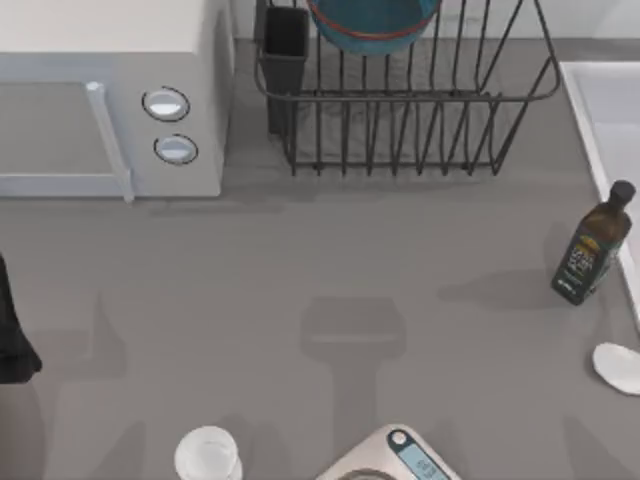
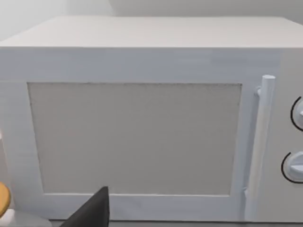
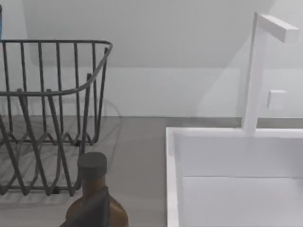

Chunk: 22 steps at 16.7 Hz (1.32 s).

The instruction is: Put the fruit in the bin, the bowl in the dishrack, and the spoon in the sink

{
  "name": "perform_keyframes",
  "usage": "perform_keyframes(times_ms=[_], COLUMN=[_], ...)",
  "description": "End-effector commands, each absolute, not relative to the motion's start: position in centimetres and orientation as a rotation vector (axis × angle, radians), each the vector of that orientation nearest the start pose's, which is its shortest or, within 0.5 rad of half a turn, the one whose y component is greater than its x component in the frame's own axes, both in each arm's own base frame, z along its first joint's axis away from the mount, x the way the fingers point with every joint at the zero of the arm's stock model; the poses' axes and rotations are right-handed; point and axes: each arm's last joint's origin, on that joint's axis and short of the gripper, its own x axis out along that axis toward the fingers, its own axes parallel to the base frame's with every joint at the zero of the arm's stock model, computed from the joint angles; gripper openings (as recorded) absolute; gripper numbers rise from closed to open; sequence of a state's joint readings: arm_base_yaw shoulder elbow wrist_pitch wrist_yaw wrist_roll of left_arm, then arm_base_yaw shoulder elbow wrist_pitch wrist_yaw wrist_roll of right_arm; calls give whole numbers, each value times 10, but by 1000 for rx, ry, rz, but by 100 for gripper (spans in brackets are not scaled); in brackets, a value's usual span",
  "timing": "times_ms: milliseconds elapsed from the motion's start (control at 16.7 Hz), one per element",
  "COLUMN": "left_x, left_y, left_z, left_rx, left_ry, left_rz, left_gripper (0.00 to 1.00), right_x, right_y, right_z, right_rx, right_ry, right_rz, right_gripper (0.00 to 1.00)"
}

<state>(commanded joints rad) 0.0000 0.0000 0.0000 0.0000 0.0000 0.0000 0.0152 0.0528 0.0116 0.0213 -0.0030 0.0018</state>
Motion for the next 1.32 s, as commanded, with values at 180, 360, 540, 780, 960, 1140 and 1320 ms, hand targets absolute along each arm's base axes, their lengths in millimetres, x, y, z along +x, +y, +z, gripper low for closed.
perform_keyframes(times_ms=[180, 360, 540, 780, 960, 1140, 1320], left_x=[106, 106, 106, 106, 106, 106, 106], left_y=[-1, -1, -1, -1, -1, -1, -1], left_z=[160, 160, 160, 160, 160, 160, 160], left_rx=[0, 0, 0, 0, 0, 0, 0], left_ry=[0, 0, 0, 0, 0, 0, 0], left_rz=[0, 0, 0, 0, 0, 0, 0], left_gripper=[100, 100, 100, 100, 100, 100, 100], right_x=[106, 106, 106, 110, 121, 139, 162], right_y=[-1, -1, -1, -1, -3, -7, -13], right_z=[160, 160, 161, 173, 185, 195, 202], right_rx=[0, 0, -10, -138, -307, -472, -614], right_ry=[0, 0, 15, 178, 404, 672, 927], right_rz=[0, 0, 3, 15, 56, 133, 256], right_gripper=[100, 100, 100, 100, 100, 100, 100])
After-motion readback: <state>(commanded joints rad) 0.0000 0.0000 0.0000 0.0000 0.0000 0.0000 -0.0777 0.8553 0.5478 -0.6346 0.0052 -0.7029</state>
